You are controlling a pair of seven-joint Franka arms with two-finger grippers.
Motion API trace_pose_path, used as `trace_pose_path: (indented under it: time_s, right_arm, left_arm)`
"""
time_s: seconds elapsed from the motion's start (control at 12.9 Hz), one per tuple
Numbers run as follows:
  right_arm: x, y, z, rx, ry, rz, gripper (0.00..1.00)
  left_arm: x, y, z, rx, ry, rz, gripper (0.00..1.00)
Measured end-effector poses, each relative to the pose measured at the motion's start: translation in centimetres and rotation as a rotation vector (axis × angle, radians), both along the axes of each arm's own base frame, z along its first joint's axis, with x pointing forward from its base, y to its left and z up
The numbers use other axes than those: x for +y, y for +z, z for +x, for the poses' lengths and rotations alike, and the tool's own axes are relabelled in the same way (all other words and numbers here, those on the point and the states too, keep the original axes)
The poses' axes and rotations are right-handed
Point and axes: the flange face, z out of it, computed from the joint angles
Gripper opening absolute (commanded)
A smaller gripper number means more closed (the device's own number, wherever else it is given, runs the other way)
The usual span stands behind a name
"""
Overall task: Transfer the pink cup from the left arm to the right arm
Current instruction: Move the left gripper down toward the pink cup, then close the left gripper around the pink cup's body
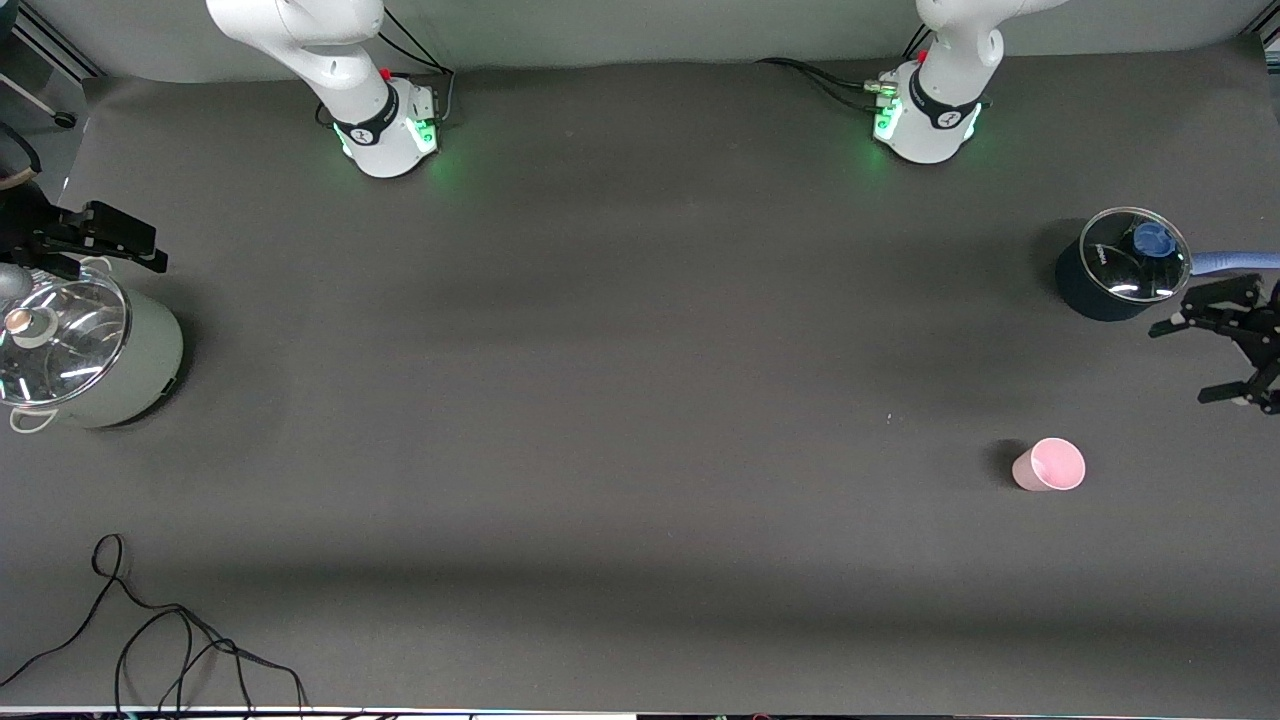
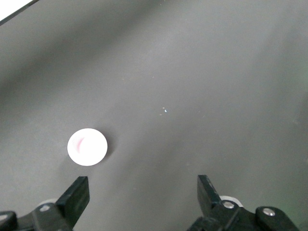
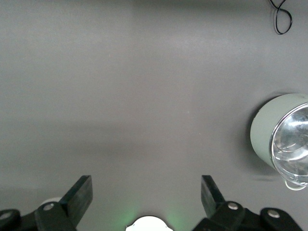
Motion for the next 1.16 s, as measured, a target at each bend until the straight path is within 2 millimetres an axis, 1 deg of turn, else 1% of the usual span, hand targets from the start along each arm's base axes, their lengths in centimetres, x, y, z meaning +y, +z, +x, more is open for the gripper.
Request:
trace_pose_path:
  time_s: [0.15, 0.23, 0.46, 0.62, 0.77, 0.93, 1.01, 1.16]
  right_arm:
    - [0.0, 0.0, 0.0, 0.000, 0.000, 0.000, 1.00]
    - [0.0, 0.0, 0.0, 0.001, 0.000, 0.000, 1.00]
    - [0.0, -0.1, 0.0, 0.002, 0.001, 0.000, 1.00]
    - [0.0, -0.1, 0.0, 0.002, 0.001, 0.000, 1.00]
    - [0.1, -0.1, 0.0, 0.002, 0.001, 0.000, 1.00]
    - [0.1, -0.1, 0.1, 0.003, 0.001, 0.000, 1.00]
    - [0.1, -0.1, 0.1, 0.003, 0.001, 0.000, 1.00]
    - [0.1, -0.1, 0.1, 0.003, 0.001, 0.000, 1.00]
  left_arm:
    - [3.0, -3.1, 0.6, -0.059, -0.087, -0.067, 1.00]
    - [4.7, -5.0, 0.8, -0.096, -0.130, -0.107, 1.00]
    - [10.7, -11.8, 0.9, -0.214, -0.234, -0.215, 1.00]
    - [13.4, -16.4, 0.7, -0.301, -0.263, -0.297, 1.00]
    - [15.3, -20.3, 0.3, -0.411, -0.279, -0.378, 1.00]
    - [16.4, -24.1, -0.3, -0.479, -0.285, -0.432, 1.00]
    - [16.6, -25.9, -0.5, -0.513, -0.283, -0.459, 1.00]
    - [16.2, -29.4, -0.6, -0.589, -0.280, -0.515, 1.00]
